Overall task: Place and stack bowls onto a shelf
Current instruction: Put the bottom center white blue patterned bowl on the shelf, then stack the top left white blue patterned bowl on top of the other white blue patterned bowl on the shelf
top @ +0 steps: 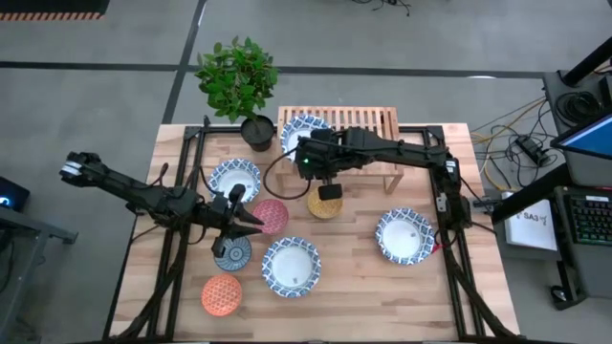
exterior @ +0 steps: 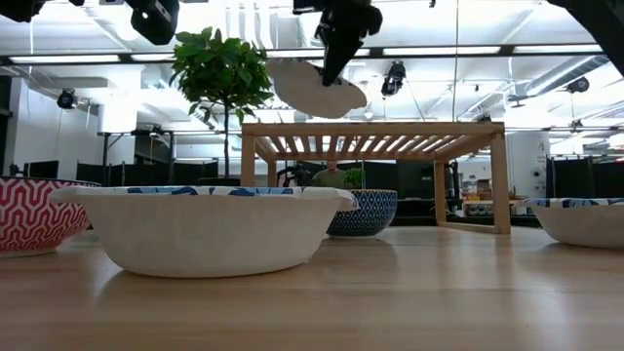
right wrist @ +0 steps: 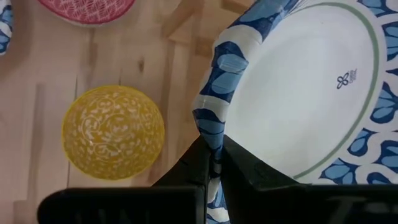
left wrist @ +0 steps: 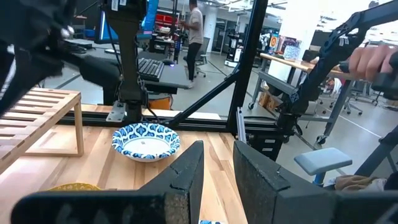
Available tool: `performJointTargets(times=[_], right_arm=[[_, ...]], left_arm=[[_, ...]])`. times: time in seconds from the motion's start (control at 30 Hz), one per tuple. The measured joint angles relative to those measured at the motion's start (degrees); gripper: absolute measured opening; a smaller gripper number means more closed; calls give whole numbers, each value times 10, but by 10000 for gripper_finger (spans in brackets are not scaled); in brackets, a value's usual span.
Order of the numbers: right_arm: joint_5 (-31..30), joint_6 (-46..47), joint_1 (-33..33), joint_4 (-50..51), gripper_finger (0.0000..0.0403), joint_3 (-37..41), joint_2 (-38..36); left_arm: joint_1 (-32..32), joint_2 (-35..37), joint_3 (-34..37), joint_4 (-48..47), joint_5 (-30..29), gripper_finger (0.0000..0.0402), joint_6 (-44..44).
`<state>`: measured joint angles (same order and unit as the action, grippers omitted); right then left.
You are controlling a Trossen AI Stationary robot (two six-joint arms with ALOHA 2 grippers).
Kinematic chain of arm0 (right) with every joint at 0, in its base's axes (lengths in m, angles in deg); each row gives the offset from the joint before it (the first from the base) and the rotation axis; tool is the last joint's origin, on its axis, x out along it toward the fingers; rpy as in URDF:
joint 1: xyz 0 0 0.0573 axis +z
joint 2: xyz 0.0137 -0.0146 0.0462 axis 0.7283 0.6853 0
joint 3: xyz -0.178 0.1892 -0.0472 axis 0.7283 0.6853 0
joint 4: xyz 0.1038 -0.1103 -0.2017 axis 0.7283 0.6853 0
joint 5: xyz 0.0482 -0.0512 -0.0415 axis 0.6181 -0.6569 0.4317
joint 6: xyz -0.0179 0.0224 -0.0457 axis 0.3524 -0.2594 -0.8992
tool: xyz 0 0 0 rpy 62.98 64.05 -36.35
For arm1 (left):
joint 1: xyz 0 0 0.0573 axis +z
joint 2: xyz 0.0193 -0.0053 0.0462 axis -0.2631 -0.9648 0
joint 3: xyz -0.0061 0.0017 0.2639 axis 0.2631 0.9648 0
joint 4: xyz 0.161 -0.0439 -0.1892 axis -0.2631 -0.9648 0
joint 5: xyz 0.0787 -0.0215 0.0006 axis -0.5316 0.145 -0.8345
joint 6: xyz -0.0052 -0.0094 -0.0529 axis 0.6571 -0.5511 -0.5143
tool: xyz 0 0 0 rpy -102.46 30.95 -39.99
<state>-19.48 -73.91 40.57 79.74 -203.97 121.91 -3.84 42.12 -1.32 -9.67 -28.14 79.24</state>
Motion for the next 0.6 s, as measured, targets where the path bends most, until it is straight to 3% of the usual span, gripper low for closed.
performJointTargets(times=[0.27,0.6], right_arm=[[0,-17,-3,-29,29,41,0],[-2,-23,-18,-59,117,61,0]], left_arm=[[0,0,0,6,0,70,0],[0,0,-9,13,0,70,-5]])
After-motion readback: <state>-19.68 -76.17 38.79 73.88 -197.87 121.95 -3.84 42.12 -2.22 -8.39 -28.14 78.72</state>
